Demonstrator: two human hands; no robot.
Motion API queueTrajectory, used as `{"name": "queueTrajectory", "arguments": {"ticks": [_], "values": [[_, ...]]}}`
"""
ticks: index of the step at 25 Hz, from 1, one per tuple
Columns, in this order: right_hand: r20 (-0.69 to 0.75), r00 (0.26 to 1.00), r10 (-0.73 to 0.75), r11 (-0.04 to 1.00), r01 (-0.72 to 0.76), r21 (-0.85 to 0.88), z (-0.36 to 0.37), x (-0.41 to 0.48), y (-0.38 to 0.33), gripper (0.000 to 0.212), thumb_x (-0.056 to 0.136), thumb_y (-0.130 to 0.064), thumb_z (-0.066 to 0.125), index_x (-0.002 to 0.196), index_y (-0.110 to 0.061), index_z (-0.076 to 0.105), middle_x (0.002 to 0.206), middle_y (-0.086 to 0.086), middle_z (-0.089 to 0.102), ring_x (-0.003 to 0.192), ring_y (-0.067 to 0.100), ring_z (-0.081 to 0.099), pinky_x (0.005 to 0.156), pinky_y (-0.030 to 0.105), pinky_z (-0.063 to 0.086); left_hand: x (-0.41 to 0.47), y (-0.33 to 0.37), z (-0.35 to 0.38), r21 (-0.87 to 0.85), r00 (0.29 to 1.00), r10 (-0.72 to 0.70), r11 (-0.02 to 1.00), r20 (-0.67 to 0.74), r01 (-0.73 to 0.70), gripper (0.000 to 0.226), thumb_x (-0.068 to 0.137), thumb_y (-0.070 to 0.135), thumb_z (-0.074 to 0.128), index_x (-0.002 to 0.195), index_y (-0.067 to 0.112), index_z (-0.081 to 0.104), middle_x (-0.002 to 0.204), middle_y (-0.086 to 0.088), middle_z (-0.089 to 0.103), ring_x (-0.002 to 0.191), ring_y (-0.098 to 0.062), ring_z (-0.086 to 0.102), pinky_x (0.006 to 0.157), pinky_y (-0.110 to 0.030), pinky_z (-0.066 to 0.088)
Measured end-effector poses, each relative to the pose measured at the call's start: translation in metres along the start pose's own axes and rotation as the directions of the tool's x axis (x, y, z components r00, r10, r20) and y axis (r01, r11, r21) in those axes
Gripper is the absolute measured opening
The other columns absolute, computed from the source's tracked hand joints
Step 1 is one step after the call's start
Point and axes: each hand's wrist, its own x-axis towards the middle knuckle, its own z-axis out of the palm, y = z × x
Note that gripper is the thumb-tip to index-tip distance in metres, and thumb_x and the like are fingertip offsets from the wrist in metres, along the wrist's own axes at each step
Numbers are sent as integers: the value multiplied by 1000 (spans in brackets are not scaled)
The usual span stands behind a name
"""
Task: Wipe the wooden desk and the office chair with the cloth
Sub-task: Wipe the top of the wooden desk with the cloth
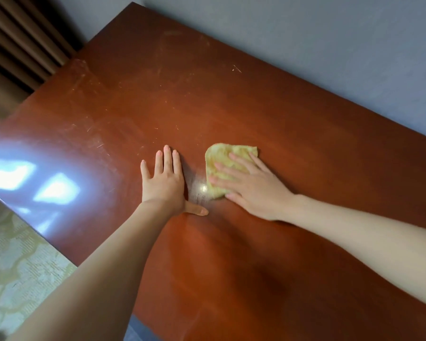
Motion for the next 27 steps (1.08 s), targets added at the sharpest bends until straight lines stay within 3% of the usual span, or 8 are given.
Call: {"name": "queueTrajectory", "arguments": {"ticks": [4, 6, 10, 15, 17, 20, 23, 27], "values": [[42, 960, -276, 951, 279, -130, 5, -50, 26, 47, 97, -44, 33, 143, -38, 34, 152, -6, 32, 143, 26, 22, 115, 48, 18, -2, 1, -6, 77, 1000, -1, 997, 4, 0, 150, 46, 94, 46, 146, 3, -16, 157, -15, -15, 146, -28, -8, 112, -59, -1], [91, 948, -304, 928, 317, -196, 1, -61, 53, 49, 97, -47, 27, 145, -38, 28, 153, -7, 28, 143, 24, 20, 115, 45, 20, -2, -1, -12, 121, 1000, -1, 993, -11, 2, 144, 47, 96, 40, 148, 4, -7, 158, -14, -5, 146, -27, 2, 110, -61, -2], [64, 994, -89, 979, 99, -176, -8, -60, 108, 49, 96, -52, 12, 144, -44, 9, 155, -13, 8, 146, 19, 1, 117, 40, 8, 3, 2, -23, 92, 987, 6, 996, -159, 9, 127, 53, 93, 33, 145, 8, 14, 150, -8, 24, 141, -26, 19, 111, -62, 3], [-10, 948, 318, 946, -318, -54, -21, -47, 174, 54, 91, -56, 7, 144, -44, 3, 156, -15, 1, 145, 15, -5, 116, 37, 2, 15, 20, -20, 145, 967, 182, 977, -175, -158, 124, 64, 86, 42, 147, 19, -20, 156, -2, -24, 145, -25, -16, 112, -58, 0], [-22, 879, 477, 879, -477, 3, -24, -39, 197, 52, 97, -51, 14, 148, -41, 9, 159, -11, 3, 146, 18, -4, 117, 39, 1, 21, 20, -18, 150, 966, 198, 973, -163, -175, 126, 62, 87, 43, 146, 21, -24, 155, -2, -28, 144, -25, -19, 112, -57, -1], [-66, 693, 718, 694, -705, 149, -21, -20, 199, 48, 101, -45, 21, 149, -40, 15, 159, -12, 6, 146, 21, -3, 118, 40, 0, 25, 17, -15, 49, 988, 100, 994, -119, -95, 137, 53, 89, 48, 145, 18, -25, 154, -10, -28, 143, -29, -20, 113, -57, -1], [-103, 554, 826, 561, -790, 249, -13, -4, 171, 47, 101, -42, 24, 148, -40, 20, 159, -8, 10, 146, 27, -1, 118, 44, -1, 24, 19, -12, -55, 996, 4, 998, -89, -9, 147, 47, 89, 52, 145, 11, -24, 153, -16, -27, 143, -30, -20, 113, -57, 0], [-113, 726, 678, 734, -660, 160, -3, -13, 127, 47, 100, -45, 23, 147, -44, 17, 159, -8, 10, 146, 26, -2, 118, 46, 0, 23, 21, -7, -98, 995, -76, 993, -64, 70, 151, 44, 91, 51, 145, 6, -22, 153, -18, -24, 143, -30, -20, 112, -59, 2]]}}
